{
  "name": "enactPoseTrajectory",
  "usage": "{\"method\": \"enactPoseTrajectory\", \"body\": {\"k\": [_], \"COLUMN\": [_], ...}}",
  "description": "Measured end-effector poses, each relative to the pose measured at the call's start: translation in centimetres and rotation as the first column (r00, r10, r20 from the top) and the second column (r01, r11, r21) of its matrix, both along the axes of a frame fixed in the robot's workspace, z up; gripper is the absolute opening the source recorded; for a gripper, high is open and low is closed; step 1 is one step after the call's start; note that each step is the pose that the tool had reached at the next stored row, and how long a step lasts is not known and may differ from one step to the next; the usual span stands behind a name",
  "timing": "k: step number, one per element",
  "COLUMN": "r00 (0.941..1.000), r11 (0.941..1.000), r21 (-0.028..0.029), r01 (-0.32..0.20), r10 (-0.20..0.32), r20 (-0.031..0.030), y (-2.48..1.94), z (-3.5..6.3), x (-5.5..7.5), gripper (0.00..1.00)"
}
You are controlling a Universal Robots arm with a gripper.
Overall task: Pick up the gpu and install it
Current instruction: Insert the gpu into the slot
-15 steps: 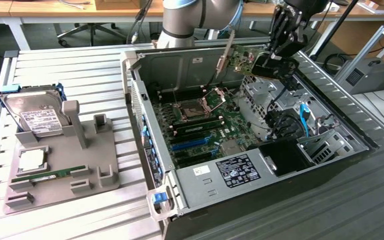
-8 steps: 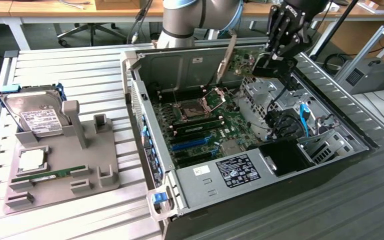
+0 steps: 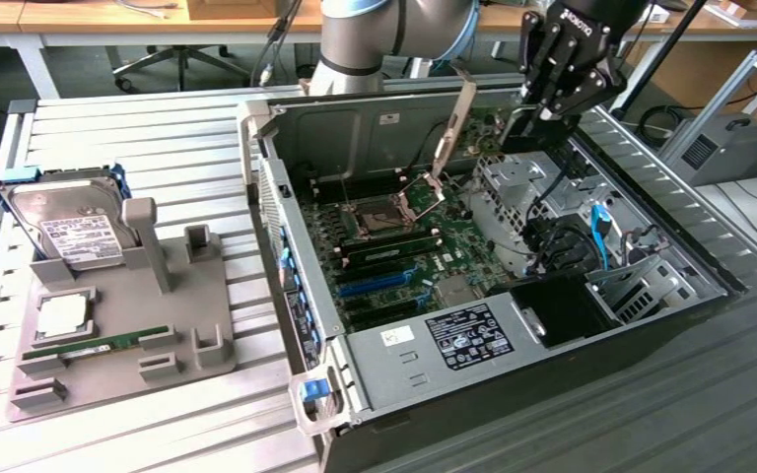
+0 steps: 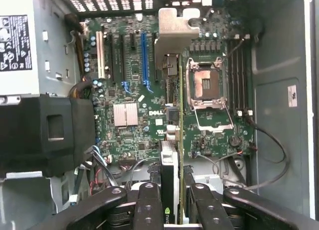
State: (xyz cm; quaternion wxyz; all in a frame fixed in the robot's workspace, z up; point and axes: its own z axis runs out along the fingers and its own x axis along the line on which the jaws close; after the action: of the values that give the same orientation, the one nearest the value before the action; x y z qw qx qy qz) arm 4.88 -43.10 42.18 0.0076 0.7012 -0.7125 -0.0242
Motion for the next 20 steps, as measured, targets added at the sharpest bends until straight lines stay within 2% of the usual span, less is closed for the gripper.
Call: {"method": "enactPoseTrajectory", "body": {"k": [3, 6, 7, 11, 12, 20], "r00": [0.9995, 0.9995, 0.9995, 0.9993, 0.9992, 0.9994], "r11": [0.9995, 0.9995, 0.9995, 0.9995, 0.9995, 0.9997], "r21": [0.0000, 0.0000, 0.0003, 0.0016, 0.0015, 0.0016], "r01": [-0.032, -0.033, -0.033, -0.033, -0.033, -0.026], "r10": [0.032, 0.033, 0.033, 0.033, 0.033, 0.026], "r20": [0.0000, 0.0000, 0.0024, 0.0200, 0.0220, 0.0222], "y": [0.00, 0.00, 0.00, 0.00, 0.00, 0.00], "z": [-0.01, -0.01, -0.02, -0.05, -0.06, -0.06], "x": [0.00, 0.00, -0.02, -0.33, -0.39, -0.62], "gripper": [0.27, 0.27, 0.27, 0.27, 0.27, 0.27]}}
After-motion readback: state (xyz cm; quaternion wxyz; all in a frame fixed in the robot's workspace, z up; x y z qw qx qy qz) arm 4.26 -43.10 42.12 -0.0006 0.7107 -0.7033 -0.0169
